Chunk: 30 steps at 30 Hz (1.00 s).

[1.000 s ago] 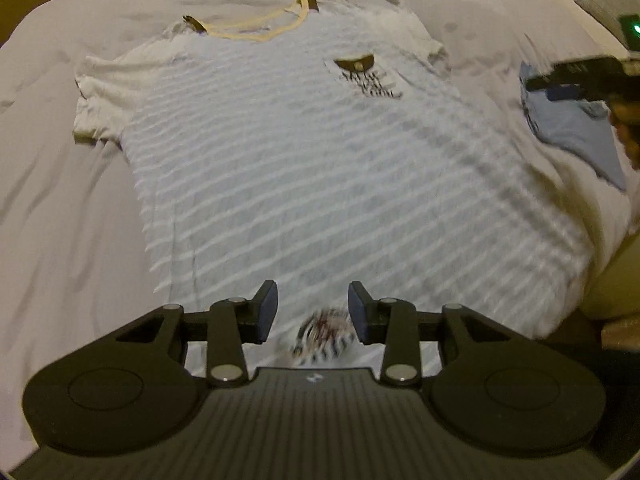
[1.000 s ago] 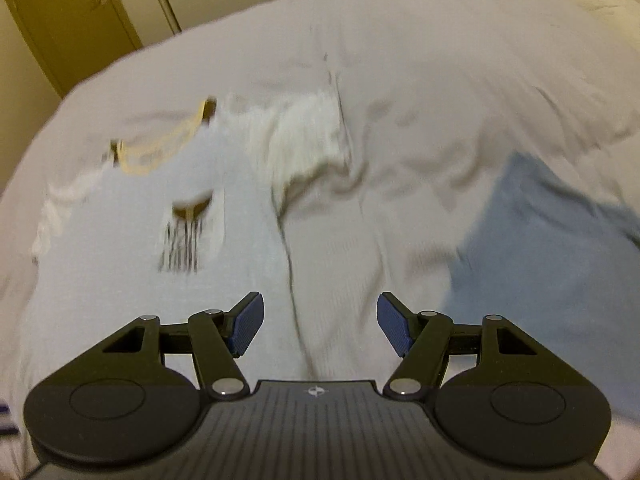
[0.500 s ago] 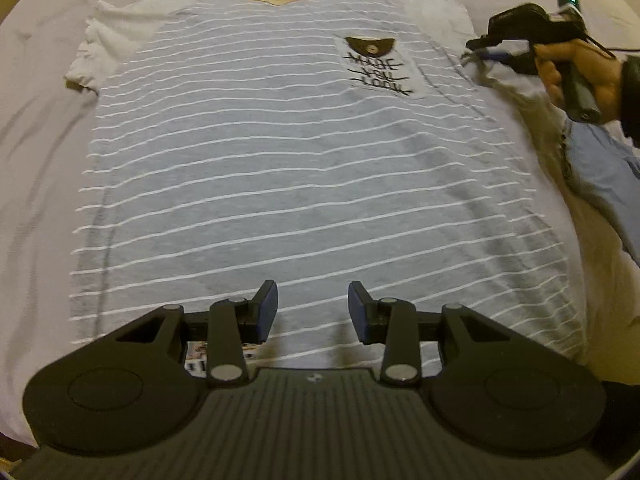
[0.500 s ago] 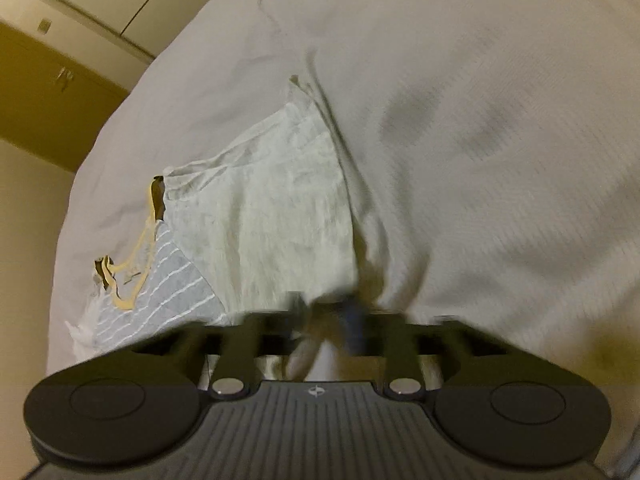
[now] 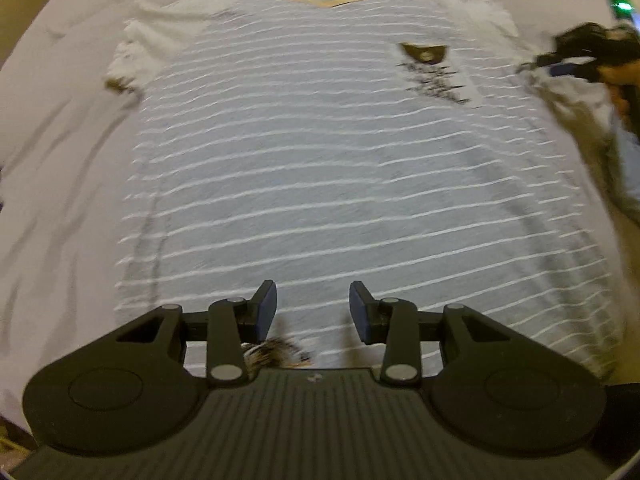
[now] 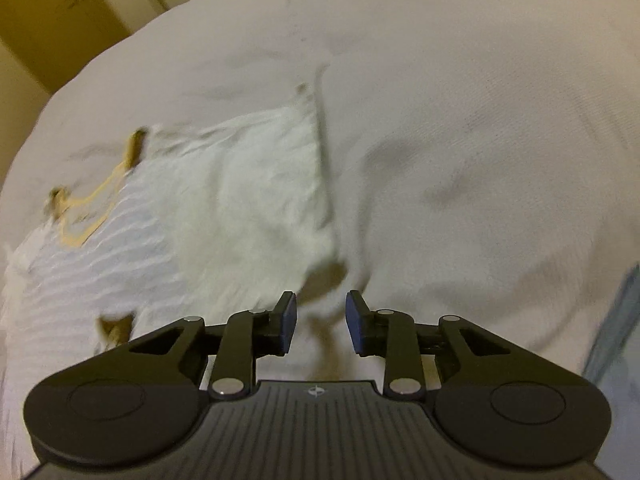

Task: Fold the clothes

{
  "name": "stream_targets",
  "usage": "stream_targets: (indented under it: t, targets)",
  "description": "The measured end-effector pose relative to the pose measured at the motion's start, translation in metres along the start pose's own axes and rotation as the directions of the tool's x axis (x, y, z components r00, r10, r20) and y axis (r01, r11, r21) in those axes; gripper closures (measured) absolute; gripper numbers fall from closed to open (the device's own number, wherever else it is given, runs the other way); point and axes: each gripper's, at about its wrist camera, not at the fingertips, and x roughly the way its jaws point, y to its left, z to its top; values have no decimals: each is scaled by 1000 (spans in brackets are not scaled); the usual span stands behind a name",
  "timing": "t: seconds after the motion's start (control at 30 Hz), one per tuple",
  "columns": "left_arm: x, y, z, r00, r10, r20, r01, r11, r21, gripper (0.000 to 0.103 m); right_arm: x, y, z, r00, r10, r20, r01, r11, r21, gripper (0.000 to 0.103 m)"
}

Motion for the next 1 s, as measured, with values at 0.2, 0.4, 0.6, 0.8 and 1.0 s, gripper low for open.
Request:
stream_targets:
  t: [0.2,0.4,0.6,0.8,1.0]
  targets:
    - [7,42,-37,999,35,-19,-36,998,-43,68,-57,50,-85,998,46,-36,-51,988,-145,68]
    - [17,85,-88,998,-6,-64,6,1000,-5,68,-93,100,-198,991,31,-129,-67,958,-280,68]
    - [8,132,-136,993,-90,-70,90,996,-3,65,-105,107,-294,962,-135,-238,50,941,-335,66]
    - [-14,141,-153,996,-85,-39,88,993,73,67,-135,99,-334,912,-281,-298,187,933,-307,60]
    - [-44,121,-152,990,-143,20,141,987,81,67,-171,129,-333,950,-185,-251,116,956,-268,56]
